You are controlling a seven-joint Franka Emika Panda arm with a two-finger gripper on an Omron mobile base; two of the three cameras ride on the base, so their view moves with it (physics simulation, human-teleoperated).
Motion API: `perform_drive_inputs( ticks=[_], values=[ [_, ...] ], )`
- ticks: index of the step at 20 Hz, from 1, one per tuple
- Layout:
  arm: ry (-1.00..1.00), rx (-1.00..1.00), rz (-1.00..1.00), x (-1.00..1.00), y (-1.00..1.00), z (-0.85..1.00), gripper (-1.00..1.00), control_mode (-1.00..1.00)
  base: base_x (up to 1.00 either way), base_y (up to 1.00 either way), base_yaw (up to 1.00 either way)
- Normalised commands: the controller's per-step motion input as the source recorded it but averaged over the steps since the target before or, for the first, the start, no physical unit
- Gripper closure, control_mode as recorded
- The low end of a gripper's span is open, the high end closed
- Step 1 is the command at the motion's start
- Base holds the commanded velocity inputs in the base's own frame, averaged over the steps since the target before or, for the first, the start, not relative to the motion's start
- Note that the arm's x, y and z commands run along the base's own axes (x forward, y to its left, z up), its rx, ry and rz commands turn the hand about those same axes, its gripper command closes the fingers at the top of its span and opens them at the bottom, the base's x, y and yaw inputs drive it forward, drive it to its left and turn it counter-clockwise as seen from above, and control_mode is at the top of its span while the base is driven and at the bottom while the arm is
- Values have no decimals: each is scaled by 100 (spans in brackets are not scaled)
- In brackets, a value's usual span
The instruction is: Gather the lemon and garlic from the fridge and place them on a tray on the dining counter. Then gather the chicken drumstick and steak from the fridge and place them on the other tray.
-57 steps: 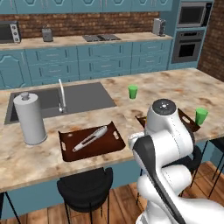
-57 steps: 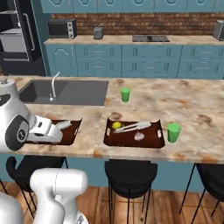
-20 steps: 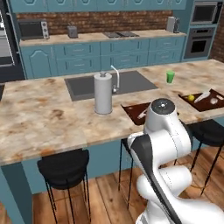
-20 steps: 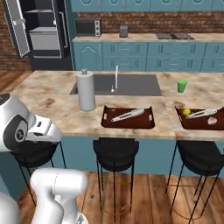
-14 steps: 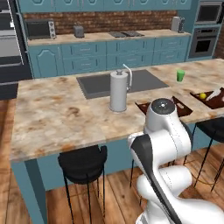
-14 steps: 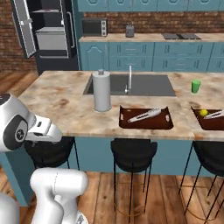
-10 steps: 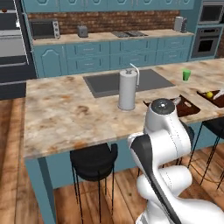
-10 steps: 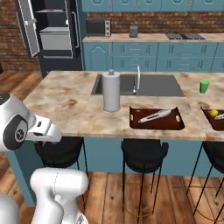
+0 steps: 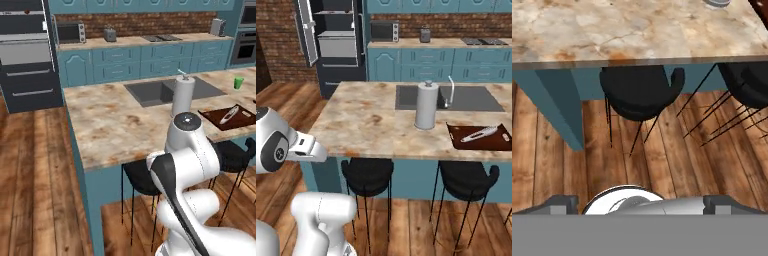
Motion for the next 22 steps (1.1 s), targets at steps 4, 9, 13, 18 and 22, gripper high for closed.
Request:
perform_drive_inputs(
  ticks=[4, 9, 13, 18, 22],
  values=[
    [0, 0, 0, 0, 0, 0, -100, 100, 45, 100, 0],
    [0, 0, 0, 0, 0, 0, -100, 100, 48, 97, 0],
    [0, 0, 0, 0, 0, 0, -100, 100, 50, 100, 0],
    [0, 0, 0, 0, 0, 0, -100, 100, 50, 100, 0],
    [0, 0, 0, 0, 0, 0, -100, 100, 52, 100, 0]
  ],
)
